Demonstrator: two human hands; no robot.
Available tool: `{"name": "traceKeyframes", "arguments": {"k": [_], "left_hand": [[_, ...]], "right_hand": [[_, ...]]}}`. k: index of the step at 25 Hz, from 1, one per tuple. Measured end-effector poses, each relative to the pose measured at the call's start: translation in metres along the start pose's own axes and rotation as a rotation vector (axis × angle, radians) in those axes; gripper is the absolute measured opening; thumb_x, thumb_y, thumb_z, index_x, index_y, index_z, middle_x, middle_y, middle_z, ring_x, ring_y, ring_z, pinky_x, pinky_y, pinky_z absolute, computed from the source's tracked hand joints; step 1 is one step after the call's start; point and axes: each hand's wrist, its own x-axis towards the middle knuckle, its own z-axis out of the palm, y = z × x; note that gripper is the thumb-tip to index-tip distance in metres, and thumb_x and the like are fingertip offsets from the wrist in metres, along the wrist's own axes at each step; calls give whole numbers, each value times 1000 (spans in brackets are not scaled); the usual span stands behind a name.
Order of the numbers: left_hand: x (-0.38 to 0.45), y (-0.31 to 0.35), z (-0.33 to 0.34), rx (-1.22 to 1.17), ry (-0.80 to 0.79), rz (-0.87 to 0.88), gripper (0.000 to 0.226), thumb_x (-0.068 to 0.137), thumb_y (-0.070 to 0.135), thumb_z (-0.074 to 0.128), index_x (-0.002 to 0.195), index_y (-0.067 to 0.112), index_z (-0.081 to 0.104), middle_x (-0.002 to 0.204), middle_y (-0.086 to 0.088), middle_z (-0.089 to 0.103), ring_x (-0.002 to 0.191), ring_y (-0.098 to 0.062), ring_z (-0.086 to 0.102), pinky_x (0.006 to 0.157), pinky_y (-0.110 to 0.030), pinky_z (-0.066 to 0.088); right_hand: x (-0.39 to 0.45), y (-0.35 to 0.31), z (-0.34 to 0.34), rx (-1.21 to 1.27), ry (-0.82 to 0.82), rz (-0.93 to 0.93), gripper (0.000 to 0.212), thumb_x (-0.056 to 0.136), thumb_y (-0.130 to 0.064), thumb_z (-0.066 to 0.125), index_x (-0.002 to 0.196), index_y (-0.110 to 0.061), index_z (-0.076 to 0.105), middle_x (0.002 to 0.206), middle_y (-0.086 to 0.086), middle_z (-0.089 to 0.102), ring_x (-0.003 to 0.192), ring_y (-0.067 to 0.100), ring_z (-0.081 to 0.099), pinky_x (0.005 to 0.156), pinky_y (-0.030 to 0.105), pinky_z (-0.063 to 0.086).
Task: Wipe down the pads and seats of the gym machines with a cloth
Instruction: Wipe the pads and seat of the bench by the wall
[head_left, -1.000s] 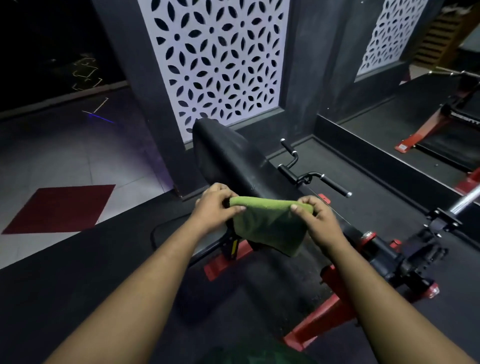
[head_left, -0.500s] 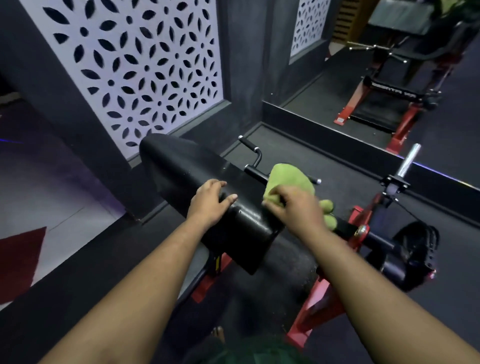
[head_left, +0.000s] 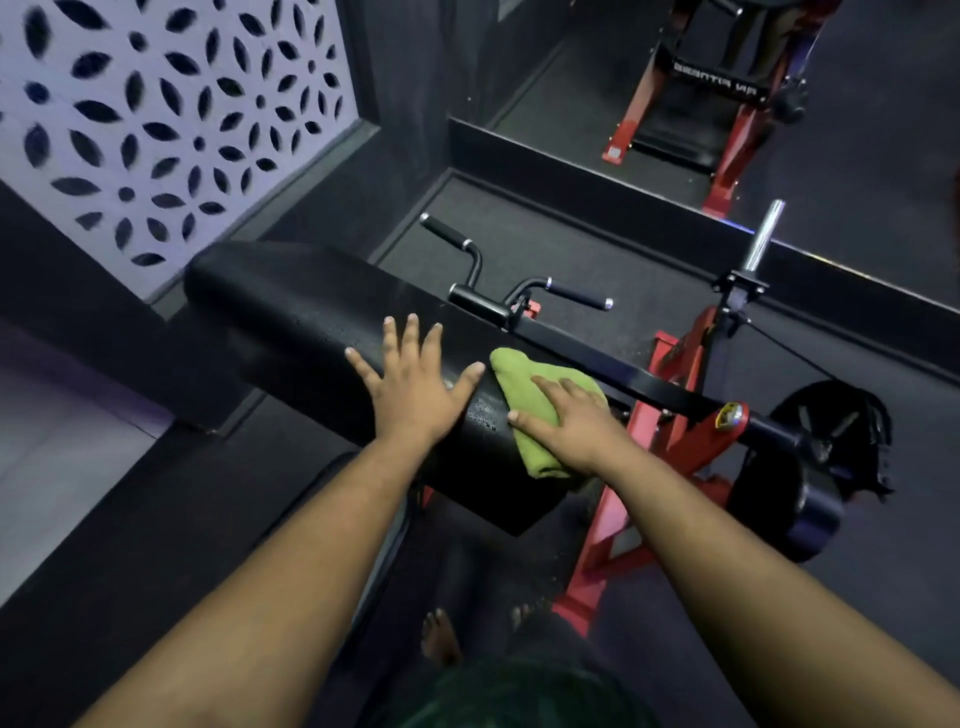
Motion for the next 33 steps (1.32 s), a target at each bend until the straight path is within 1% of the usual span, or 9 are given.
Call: {"name": "traceKeyframes", "arguments": {"k": [4,13,16,19,21,24,27,30,33], "left_hand": [[1,4,11,42,88,-19,75,90,70,32,152,29,40,166,-3,25,156,-27,6,114,-75,-5],[5,2,14,124,105,-33,70,89,61,38,153,32,39,165,-1,26,156,-27,10,116,-73,-3],[6,4,12,131,96,-39,71,89,61,37,154,32,36,165,-1,26,156,-26,10,116,-73,-3],[3,4,12,121,107,-46,72,90,61,36,155,31,33,166,-1,24,156,-25,9,117,-72,-3],[2,3,13,80,123,-39,72,91,62,34,156,29,32,167,-2,21,156,-24,8,118,-70,-4],[-3,-3,12,-64,150,-11,72,95,61,30,158,26,27,170,-1,10,157,-20,2,121,-63,-9],[-17,-26,10,-275,196,-127,70,97,58,27,159,25,25,170,0,5,157,-16,-3,124,-53,-9],[-30,-62,6,-316,124,-314,69,102,54,30,161,25,12,170,2,-3,156,-16,-5,125,-52,-3],[-31,-95,-4,-300,36,-411,69,105,49,34,162,24,5,170,1,-7,157,-18,-2,126,-50,1]], "right_hand": [[52,7,-10,43,-102,74,74,96,-69,40,158,-31,26,168,11,15,155,29,13,125,43,8],[174,51,-11,144,-234,201,76,91,-63,49,157,-33,30,168,5,20,151,39,22,123,49,18],[155,50,-12,199,-175,125,63,100,-49,43,156,-22,35,164,7,29,149,32,29,122,40,22],[108,44,-16,246,-166,58,70,84,-65,37,140,-28,53,138,7,55,130,23,47,117,43,32],[75,40,-19,273,-162,-60,70,78,-67,38,134,-30,58,128,-3,56,123,16,47,117,46,33],[25,28,-30,241,-183,-274,58,94,-51,48,149,-36,45,157,-12,38,148,12,29,124,42,19],[-3,0,-33,-63,-246,-493,64,91,-68,36,151,-58,19,167,-20,8,155,12,9,123,55,16],[6,-39,-16,-361,-162,-518,71,98,-65,35,150,-59,-12,165,-20,-20,156,18,-8,116,66,18],[32,-82,-5,-328,-133,-512,74,96,-70,34,150,-59,-15,166,-17,-20,156,22,-7,114,69,20]]}}
